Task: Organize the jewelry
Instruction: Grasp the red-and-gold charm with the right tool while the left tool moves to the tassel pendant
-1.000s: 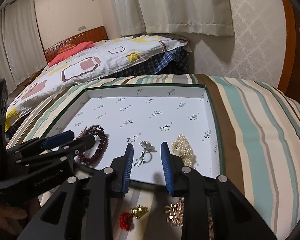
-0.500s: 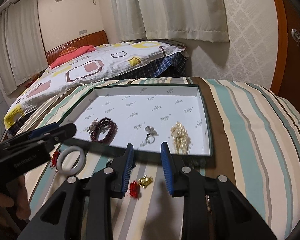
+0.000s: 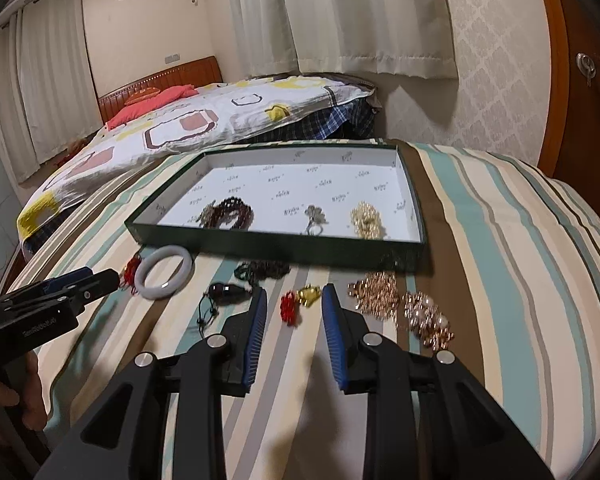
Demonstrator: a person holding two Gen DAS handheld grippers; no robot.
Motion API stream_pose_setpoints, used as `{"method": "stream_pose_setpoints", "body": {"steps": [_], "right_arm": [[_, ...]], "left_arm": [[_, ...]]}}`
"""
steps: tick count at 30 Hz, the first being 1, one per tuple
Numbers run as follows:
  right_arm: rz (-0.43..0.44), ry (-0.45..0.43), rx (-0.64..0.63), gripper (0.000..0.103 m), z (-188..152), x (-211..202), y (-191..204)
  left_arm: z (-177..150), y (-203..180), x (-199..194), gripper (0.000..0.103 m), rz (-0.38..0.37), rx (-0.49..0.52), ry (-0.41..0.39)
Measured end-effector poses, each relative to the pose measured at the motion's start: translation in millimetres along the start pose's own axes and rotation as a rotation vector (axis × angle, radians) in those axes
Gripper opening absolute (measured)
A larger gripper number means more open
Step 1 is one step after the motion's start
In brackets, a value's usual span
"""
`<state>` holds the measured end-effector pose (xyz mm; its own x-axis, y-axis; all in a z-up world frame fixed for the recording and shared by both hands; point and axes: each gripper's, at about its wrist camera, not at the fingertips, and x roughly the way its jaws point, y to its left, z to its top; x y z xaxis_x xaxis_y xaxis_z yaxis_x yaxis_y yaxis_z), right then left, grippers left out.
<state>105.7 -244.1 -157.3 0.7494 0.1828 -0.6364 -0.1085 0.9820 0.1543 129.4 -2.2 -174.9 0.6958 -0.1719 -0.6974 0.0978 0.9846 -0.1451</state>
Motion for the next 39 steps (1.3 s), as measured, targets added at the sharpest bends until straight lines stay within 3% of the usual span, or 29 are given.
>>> {"method": "stream_pose_setpoints", "body": {"steps": [20,32,37,39], "right_arm": [[-0.017,0.033,0.021,0.029,-3,12,-10],[0.013,0.126,-0.028,0.029,8,44,8],[0.021,0.190,-0.043,0.010,3,57,10],[0.024,0.185,-0.041,0.010,2,56,9]], "left_arm": [[0,10,11,0.056,0.031,-0.019,0.040],[6,19,17,0.056,0.052,-0.038,0.053],[11,21,23,0.056,0.054,-0.048,0.062],[14,22,26,0.056,0.054,-0.053,0.067]]}}
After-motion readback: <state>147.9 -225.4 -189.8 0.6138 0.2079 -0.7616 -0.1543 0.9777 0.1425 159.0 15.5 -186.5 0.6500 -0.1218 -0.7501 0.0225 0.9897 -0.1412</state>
